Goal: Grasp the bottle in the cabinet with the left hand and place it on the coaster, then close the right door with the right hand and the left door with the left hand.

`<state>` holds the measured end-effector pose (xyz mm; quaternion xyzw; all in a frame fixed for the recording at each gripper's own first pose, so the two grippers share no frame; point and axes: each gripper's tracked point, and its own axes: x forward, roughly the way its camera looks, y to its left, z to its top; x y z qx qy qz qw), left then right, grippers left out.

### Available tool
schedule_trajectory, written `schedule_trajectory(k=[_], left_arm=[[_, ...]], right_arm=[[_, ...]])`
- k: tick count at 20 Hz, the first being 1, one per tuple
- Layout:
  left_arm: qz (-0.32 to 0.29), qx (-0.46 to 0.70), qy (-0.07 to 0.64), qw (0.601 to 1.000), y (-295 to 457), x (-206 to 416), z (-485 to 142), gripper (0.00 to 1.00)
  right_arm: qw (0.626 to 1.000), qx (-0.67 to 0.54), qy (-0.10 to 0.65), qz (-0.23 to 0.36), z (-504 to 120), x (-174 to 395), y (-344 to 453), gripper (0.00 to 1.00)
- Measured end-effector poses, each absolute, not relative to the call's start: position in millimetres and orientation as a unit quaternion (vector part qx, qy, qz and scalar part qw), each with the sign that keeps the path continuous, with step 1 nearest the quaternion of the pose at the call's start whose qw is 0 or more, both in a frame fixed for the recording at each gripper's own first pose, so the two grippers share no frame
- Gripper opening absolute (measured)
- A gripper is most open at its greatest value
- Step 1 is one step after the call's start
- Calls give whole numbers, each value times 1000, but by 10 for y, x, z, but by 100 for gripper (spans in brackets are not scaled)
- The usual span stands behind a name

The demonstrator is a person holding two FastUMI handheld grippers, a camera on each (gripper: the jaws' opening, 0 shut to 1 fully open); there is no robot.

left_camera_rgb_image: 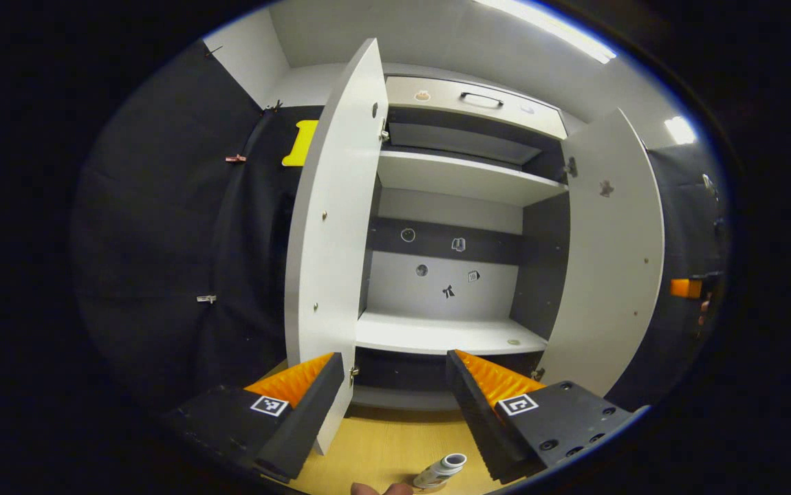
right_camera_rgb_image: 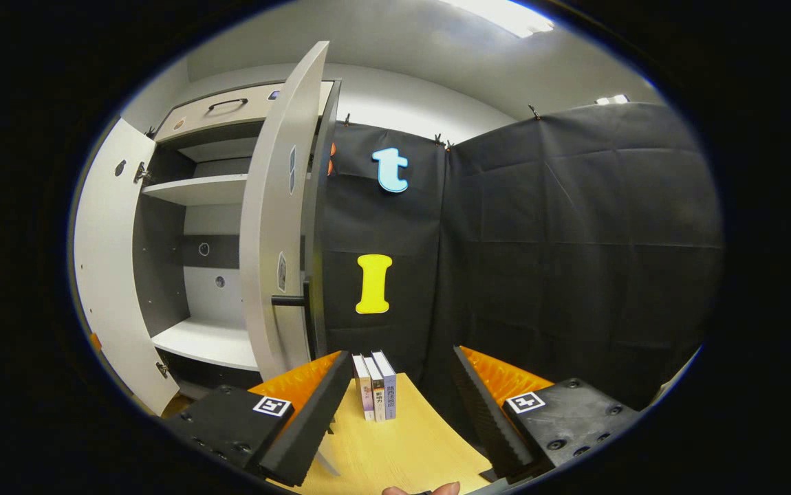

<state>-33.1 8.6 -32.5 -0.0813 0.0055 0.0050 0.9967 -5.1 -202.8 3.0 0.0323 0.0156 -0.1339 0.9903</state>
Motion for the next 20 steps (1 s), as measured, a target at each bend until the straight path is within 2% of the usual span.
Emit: schedule_trajectory(k=[4,9,20], left_arm=[[32,-76,23,996,230,-263,-245,95],[35,-57,40,997,236,-171,-284,95],[36,-48,39,997,490,-232,-345,95]], right_arm=[[992,45,22,-116,6,206,-2116,97],[994,46,28,-92,-41,495,-2038,97],[996,56,36,-55,-38,454,-1510,95]])
